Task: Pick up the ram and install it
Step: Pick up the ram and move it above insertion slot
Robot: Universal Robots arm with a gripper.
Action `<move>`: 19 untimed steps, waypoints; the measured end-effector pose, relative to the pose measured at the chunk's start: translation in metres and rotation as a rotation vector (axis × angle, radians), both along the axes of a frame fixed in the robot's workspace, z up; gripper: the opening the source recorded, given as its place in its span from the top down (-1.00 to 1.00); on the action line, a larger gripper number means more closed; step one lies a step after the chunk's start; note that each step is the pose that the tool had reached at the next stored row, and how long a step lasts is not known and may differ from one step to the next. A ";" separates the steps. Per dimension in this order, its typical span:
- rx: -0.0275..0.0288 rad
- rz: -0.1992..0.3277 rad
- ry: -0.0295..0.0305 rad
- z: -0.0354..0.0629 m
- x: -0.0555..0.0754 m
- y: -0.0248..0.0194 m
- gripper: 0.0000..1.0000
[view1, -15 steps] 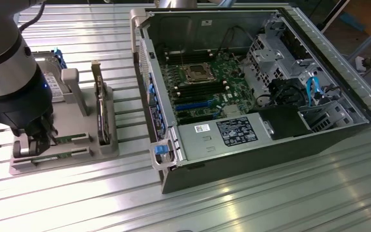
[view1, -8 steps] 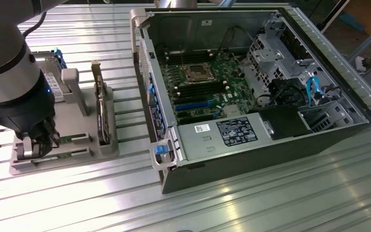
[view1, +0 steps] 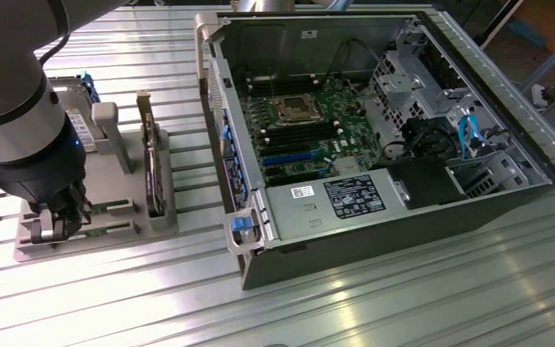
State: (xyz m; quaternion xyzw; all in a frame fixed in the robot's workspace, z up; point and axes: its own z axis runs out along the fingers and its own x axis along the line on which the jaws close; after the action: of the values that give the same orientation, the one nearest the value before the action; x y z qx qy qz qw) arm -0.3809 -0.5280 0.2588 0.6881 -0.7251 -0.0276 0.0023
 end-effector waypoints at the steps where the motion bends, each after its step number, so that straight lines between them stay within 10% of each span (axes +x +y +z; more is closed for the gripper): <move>1: 0.0000 0.000 0.0000 -0.0011 0.000 0.0000 0.52; 19: -0.0002 0.000 0.0003 -0.0219 0.000 -0.0004 0.52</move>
State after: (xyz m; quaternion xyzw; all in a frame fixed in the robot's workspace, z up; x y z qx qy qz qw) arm -0.3809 -0.5284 0.2369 0.6881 -0.7250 -0.0276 0.0024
